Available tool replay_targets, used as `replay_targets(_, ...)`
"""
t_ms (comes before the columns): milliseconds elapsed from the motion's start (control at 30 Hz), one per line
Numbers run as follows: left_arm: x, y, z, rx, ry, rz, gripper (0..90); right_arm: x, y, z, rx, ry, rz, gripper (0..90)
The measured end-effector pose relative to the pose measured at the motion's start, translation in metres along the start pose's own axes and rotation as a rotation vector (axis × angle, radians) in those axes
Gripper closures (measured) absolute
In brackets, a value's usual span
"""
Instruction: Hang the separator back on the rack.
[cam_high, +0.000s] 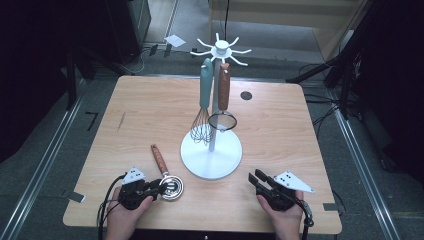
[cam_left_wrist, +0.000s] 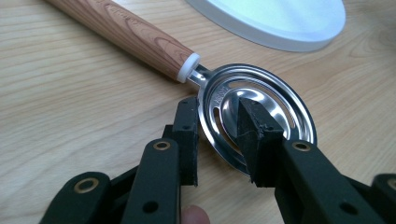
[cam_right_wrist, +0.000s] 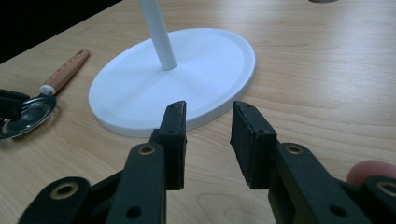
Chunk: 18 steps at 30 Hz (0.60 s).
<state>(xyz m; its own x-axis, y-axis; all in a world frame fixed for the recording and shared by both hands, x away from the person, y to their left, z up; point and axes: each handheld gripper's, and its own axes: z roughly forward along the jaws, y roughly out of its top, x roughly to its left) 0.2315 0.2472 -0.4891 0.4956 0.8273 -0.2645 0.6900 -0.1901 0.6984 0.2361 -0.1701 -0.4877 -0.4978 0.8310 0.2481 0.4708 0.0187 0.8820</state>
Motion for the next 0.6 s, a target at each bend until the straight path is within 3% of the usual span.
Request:
replay_targets(400,-0.024,-0.001,0.014,0.002,-0.065,0.031,66.6,0.021,-0.004,0.009,0.029,0.032,-0.035,68.1)
replay_targets(600,-0.034,-0.001,0.019,0.006,-0.097,0.023,63.2,0.035,-0.005,0.016,0.041,0.06,-0.046,68.1)
